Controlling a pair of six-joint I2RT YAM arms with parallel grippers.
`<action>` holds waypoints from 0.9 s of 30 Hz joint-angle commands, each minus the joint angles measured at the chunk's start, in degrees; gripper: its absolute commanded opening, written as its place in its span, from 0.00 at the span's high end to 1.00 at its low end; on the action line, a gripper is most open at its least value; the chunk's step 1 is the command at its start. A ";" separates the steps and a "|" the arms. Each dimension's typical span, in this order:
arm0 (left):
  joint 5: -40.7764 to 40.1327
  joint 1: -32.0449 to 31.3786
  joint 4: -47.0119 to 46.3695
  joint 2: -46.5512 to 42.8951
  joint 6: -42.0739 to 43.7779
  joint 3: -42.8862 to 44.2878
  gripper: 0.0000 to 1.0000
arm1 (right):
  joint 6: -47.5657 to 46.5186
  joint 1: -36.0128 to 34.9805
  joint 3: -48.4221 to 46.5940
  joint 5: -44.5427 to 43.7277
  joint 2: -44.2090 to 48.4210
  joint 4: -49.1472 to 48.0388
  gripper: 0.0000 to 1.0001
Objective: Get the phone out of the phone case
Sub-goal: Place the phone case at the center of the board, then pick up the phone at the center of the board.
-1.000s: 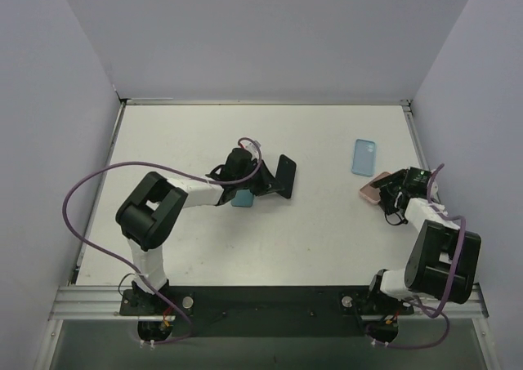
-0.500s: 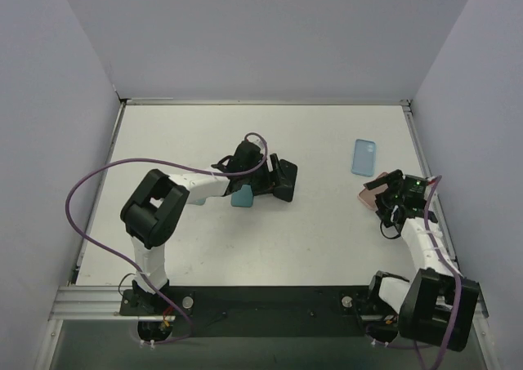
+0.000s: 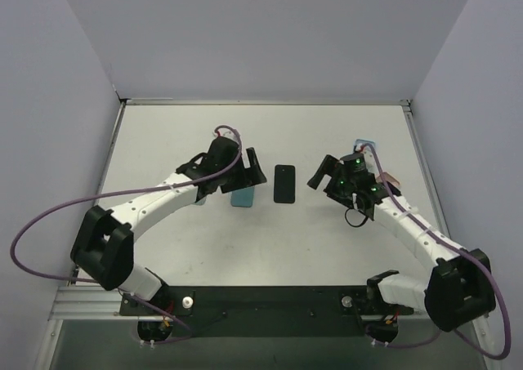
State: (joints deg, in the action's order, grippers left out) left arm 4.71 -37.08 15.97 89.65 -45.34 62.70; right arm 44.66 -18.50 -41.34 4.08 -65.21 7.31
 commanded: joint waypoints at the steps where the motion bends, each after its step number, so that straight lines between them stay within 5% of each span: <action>1: -15.76 3.84 13.89 -6.67 -1.76 -1.35 0.03 | -4.67 -6.54 -5.66 -2.14 -8.24 3.32 0.00; 6: -22.99 10.79 26.73 -6.07 -4.23 1.98 0.03 | -5.46 -11.11 -8.14 -0.39 -13.62 2.27 0.00; 11: -22.82 16.33 29.47 -2.81 -8.95 2.96 0.03 | -5.99 -11.56 -8.49 1.11 -14.51 1.65 0.00; 27: -25.28 21.08 46.77 19.59 -29.80 20.36 0.03 | -7.40 -11.47 -4.71 2.25 -11.70 0.86 0.00</action>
State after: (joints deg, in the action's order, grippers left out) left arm -20.67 -17.15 52.34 105.73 -63.79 79.22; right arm 38.54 -29.78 -47.29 6.50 -79.64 7.88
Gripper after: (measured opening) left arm 0.975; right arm 0.999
